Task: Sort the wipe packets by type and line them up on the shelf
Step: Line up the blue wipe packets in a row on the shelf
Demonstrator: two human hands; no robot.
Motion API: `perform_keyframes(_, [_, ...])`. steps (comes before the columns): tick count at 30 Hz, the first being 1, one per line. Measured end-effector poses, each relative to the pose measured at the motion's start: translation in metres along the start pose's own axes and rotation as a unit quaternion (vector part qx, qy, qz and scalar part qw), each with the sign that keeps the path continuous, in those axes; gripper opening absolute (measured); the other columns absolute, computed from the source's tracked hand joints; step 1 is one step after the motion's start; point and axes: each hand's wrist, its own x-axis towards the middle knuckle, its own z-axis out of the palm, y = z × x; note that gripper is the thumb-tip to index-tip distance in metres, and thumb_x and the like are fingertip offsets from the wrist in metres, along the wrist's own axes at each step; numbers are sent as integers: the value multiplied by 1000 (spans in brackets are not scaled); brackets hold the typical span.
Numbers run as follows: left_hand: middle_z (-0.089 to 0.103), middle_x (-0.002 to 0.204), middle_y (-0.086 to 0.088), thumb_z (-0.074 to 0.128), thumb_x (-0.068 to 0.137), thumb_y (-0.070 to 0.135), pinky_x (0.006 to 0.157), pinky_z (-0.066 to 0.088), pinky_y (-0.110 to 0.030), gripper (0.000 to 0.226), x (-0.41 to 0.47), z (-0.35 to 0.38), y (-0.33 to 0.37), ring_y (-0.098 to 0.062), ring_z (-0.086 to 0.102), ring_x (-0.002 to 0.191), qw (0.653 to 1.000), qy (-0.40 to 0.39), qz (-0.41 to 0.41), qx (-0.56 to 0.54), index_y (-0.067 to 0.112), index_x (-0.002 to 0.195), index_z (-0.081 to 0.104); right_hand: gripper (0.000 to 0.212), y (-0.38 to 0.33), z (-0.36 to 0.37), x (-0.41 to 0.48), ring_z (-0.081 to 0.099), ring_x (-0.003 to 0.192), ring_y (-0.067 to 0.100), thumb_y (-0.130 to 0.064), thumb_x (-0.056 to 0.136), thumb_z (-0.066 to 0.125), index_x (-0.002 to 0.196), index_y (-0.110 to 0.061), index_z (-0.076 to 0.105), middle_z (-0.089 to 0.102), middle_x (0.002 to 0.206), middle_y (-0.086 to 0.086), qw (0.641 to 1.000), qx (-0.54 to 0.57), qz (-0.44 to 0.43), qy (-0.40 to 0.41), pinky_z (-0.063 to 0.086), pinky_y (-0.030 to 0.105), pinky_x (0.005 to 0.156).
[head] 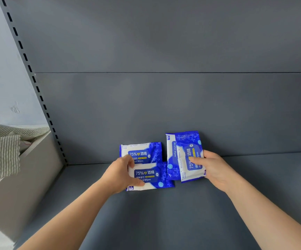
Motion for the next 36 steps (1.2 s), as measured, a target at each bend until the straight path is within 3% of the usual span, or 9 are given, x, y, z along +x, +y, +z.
perform_keyframes(3, [41,97,4,86,61,25,61,39,-27,50,9,-2,-3,-19,51,72,990,121,62,30,18,87,43,25,1,0,-2,69,96,29,-13,84,69,109,-9,65,74,102,9,1000,16,7,-6,52,45,88])
perform_keyframes(11, [43,104,-7,87,60,26,60,41,-32,44,26,8,-11,-28,48,89,953,266,63,128,11,86,55,26,4,4,-2,69,95,28,-10,85,67,111,-10,65,73,106,10,997,64,19,-37,52,43,86])
perform_keyframes(14, [42,103,0,81,71,24,63,40,-30,30,23,6,-11,-23,50,84,963,259,27,66,16,89,57,28,1,6,-1,69,97,30,-6,83,68,111,-7,65,73,104,11,999,14,-8,-34,52,43,89])
perform_keyframes(17, [57,91,3,69,84,17,67,45,-26,10,17,-1,-9,-14,57,73,969,231,10,-87,21,92,65,26,-11,12,3,70,92,26,1,83,67,107,-8,64,73,102,9,996,-59,-44,-49,54,35,80])
perform_keyframes(20, [72,86,11,65,88,20,60,46,-13,13,7,-6,-8,-5,64,72,963,170,0,-208,24,100,68,27,-22,27,11,70,92,25,2,81,68,105,-10,63,73,102,7,988,-124,-60,-66,55,36,82])
perform_keyframes(23, [74,92,12,71,84,22,74,55,-24,25,2,-8,-7,-9,69,81,956,68,9,-285,26,108,65,27,-29,48,19,71,92,22,1,81,68,104,-11,62,73,101,5,979,-164,-75,-93,56,37,85])
perform_keyframes(26, [74,86,13,79,76,17,65,50,-20,34,4,-4,-9,-5,65,69,966,59,20,-249,28,105,63,25,-34,67,23,70,90,18,0,83,68,102,-15,61,73,101,3,976,-166,-90,-107,56,33,81])
perform_keyframes(30, [73,84,10,81,72,13,70,53,-29,29,9,-2,-22,-10,68,73,972,122,-14,-202,21,94,64,25,-33,69,26,70,89,14,-5,86,66,107,-18,60,72,103,0,985,-127,-99,-61,55,28,76])
perform_keyframes(36, [62,85,14,83,70,29,65,48,-29,36,5,0,-29,-10,62,76,972,194,-47,-128,22,90,54,24,-28,55,24,68,95,24,0,91,54,109,-14,61,71,105,7,998,0,-42,-47,52,43,88])
